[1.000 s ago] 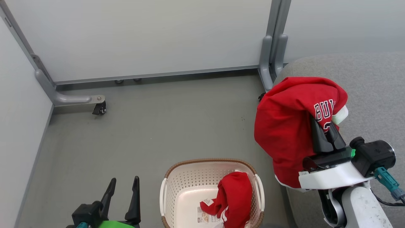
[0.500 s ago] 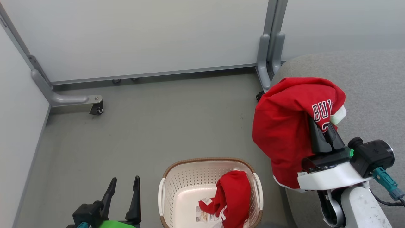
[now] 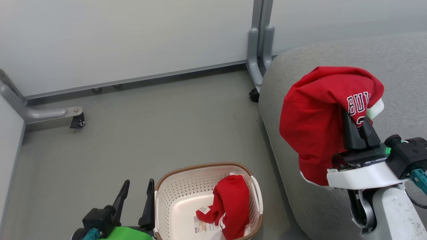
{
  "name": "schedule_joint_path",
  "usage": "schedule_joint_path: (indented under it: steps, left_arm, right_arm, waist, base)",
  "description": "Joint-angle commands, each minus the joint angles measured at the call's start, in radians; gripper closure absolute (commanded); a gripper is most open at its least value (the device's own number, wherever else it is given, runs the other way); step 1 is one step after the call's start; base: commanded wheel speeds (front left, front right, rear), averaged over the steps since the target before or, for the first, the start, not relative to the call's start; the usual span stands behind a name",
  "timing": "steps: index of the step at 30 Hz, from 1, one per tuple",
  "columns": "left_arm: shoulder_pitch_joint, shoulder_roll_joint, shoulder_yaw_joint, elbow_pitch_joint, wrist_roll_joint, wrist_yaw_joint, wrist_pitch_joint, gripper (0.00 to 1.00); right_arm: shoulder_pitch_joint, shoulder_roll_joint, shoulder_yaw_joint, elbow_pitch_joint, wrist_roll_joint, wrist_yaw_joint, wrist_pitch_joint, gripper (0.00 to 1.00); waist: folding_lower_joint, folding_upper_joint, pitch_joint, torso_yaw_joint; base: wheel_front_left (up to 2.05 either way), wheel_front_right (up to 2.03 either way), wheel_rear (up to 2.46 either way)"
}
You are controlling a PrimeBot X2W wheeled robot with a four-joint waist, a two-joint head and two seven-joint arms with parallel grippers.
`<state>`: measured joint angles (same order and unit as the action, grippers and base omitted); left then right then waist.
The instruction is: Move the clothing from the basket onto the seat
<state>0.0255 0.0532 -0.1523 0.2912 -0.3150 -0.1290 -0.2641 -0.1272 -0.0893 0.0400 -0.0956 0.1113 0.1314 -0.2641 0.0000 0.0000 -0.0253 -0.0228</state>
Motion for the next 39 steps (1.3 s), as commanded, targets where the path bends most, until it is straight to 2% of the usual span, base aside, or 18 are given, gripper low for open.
schedule_joint_path:
  steps: [1, 14, 24, 30, 39]
  left_arm:
    - [-0.021, 0.001, -0.006, -0.004, 0.0, -0.002, 0.0, 0.0]
    - [-0.049, -0.001, -0.04, -0.009, -0.007, -0.002, 0.0, 0.0]
    - [-0.073, -0.001, -0.05, -0.016, 0.007, -0.002, 0.0, 0.0]
    - [-0.095, 0.0, -0.07, -0.015, 0.007, -0.002, 0.0, 0.0]
    - [-0.115, 0.008, -0.089, -0.006, 0.001, -0.002, -0.001, 0.0]
  right_arm:
    - [-0.008, -0.006, -0.009, -0.006, -0.006, -0.001, -0.001, 1.0]
    - [-0.022, -0.009, -0.043, -0.02, -0.01, -0.001, -0.001, 1.0]
    - [-0.024, -0.001, -0.062, -0.026, -0.009, -0.001, -0.001, 1.0]
    - [-0.014, 0.006, -0.081, -0.037, -0.013, -0.001, -0.001, 1.0]
    - [-0.009, 0.017, -0.101, -0.05, -0.022, -0.001, -0.001, 1.0]
  waist:
    - [0.0, 0.0, 0.019, -0.066]
    - [0.0, 0.0, 0.053, -0.299]
    - [0.0, 0.0, 0.082, -0.441]
    - [0.0, 0.0, 0.104, -0.469]
    - [0.0, 0.0, 0.112, -0.473]
  base:
    - [0.0, 0.0, 0.0]
    - [0.0, 0.0, 0.0]
    - [0.0, 0.0, 0.0]
    - [0.0, 0.0, 0.0]
    - [0.0, 0.0, 0.0]
